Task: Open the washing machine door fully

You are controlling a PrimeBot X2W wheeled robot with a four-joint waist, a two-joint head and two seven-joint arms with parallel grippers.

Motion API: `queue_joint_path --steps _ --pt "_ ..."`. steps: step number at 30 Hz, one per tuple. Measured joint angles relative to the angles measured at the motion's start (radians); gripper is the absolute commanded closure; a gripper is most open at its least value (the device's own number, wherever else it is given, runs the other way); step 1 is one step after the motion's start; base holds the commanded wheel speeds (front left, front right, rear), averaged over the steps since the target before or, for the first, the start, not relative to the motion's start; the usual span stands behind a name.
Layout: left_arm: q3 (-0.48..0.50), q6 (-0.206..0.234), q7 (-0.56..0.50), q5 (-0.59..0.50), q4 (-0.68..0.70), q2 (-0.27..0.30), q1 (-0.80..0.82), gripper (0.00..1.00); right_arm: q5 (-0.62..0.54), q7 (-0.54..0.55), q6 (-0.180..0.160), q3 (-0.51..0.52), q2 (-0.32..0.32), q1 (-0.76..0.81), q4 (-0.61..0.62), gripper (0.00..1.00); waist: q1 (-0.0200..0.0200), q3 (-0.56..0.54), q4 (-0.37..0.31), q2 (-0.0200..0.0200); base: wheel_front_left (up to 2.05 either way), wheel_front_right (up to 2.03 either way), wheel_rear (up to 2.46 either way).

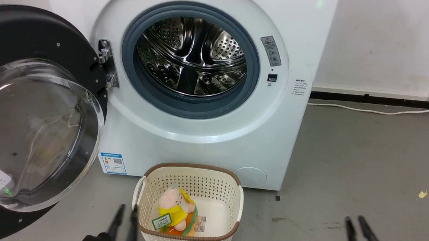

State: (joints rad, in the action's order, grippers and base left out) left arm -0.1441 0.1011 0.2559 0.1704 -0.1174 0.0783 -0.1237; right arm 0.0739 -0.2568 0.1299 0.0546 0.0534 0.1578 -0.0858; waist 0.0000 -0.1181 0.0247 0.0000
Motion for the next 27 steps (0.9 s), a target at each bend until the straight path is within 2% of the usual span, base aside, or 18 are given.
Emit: queue_joint_path --steps 27 --pt "0.026 -0.016 -0.046 -0.024 0.019 -0.002 0.009 1.0 -0.007 0.047 0.0 -0.009 0.0 -0.02 0.01 1.0 0.0 0.024 -0.005 0.0 0.0 0.0 0.0"
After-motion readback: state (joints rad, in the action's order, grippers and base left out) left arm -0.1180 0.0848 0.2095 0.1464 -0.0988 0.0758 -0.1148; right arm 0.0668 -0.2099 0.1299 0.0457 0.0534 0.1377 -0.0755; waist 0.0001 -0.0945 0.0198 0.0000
